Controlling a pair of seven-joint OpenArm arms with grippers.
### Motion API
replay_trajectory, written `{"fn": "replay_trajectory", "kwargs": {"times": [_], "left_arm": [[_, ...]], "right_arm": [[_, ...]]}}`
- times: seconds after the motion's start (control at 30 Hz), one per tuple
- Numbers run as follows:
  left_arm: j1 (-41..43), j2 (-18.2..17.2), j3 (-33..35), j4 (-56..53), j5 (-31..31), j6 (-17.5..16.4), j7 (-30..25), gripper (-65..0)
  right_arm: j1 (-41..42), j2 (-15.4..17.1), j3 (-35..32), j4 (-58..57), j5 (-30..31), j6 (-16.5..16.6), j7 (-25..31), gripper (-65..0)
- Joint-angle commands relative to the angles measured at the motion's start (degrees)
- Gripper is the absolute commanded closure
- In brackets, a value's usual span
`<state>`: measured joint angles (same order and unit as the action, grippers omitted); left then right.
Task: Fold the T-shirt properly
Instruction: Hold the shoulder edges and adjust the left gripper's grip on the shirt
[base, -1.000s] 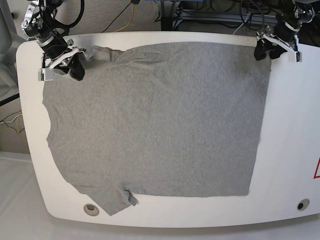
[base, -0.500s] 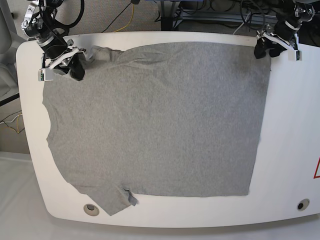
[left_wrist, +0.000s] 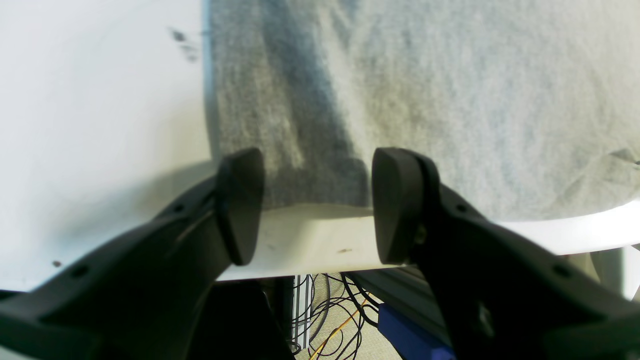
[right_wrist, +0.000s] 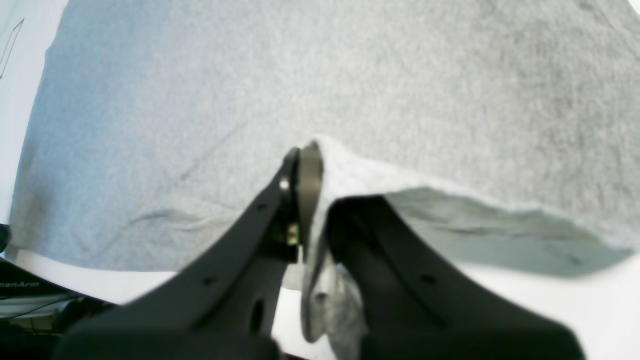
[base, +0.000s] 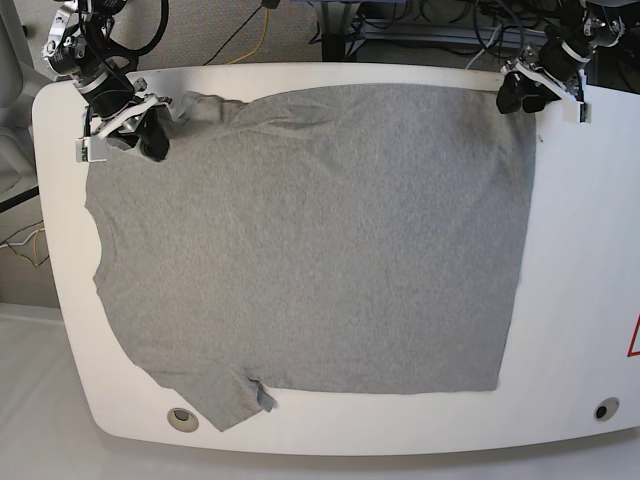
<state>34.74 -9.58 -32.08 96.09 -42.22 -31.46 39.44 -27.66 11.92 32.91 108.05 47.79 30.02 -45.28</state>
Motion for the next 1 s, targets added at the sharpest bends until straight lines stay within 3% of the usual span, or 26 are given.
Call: {"fn": "replay_trajectory", "kwargs": {"times": [0.0,0.23,0.37,0.67,0.9,0.97], "left_arm": [[0.41,-0.26,-0.15,1.8,0.44,-0.09,-0.47,-19.4],[0.31,-0.16,-0.33,2.26,1.01,0.15,-0.18,0.0],[0.66,-0.19,-0.87,2.85,1.99,0.37,-3.96,0.0],[1.05,-0.27,-1.16,4.2,1.31,0.81,-4.95,0.0],[1.9,-0.05,-2.69,7.29,0.9,0.73,-3.35,-24.5],[2.74,0.21,-4.85,10.53,0.22,-0.68,-0.45,-30.8]], "right_arm": [[0.07,0.63,0.22,1.29,0.74,0.56,1.2,0.0],[0.04,0.62,0.36,1.28,0.83,0.58,1.17,0.0],[0.1,0.69,0.41,1.36,0.74,0.45,1.37,0.0],[0.23,0.71,0.51,1.33,0.73,0.36,1.6,0.0],[0.22,0.72,0.48,1.24,0.74,0.33,1.49,0.0],[0.1,0.74,0.37,1.23,0.74,0.3,1.71,0.0]]}}
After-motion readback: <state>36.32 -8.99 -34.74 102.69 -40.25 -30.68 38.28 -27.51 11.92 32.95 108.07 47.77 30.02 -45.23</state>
